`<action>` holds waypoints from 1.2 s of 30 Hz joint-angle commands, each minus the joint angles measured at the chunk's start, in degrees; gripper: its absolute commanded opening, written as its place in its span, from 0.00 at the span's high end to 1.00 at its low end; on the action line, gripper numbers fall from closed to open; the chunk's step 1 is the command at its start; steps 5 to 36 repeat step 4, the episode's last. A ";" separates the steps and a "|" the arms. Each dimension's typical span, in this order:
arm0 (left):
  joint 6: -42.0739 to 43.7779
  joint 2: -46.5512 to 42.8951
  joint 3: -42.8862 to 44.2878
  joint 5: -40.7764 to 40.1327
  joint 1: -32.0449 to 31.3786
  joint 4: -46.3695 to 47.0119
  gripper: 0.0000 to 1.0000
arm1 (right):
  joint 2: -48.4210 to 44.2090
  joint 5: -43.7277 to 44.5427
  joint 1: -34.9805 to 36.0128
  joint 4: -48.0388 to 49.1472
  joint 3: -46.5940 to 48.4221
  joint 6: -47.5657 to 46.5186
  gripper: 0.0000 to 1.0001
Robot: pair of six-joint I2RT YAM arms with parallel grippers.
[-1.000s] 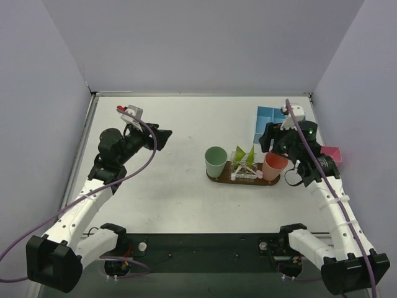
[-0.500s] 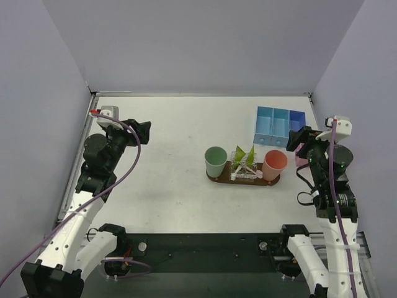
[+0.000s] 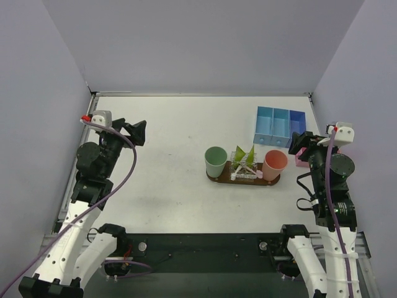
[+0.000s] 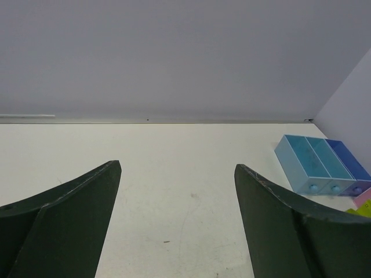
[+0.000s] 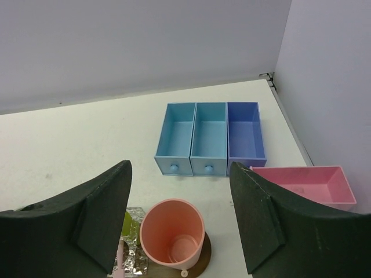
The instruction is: Prepare toiletry sets of a toothbrush and toothpaste on the tray
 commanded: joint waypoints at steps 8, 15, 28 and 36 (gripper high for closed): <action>0.72 -0.24 0.51 -0.82 -0.04 2.87 0.09 | 0.29 0.70 -0.10 3.20 0.14 -0.86 0.37; 0.72 -0.24 0.51 -0.82 -0.04 2.87 0.09 | 0.29 0.70 -0.10 3.20 0.14 -0.86 0.37; 0.72 -0.24 0.51 -0.82 -0.04 2.87 0.09 | 0.29 0.70 -0.10 3.20 0.14 -0.86 0.37; 0.72 -0.24 0.51 -0.82 -0.04 2.87 0.09 | 0.29 0.70 -0.10 3.20 0.14 -0.86 0.37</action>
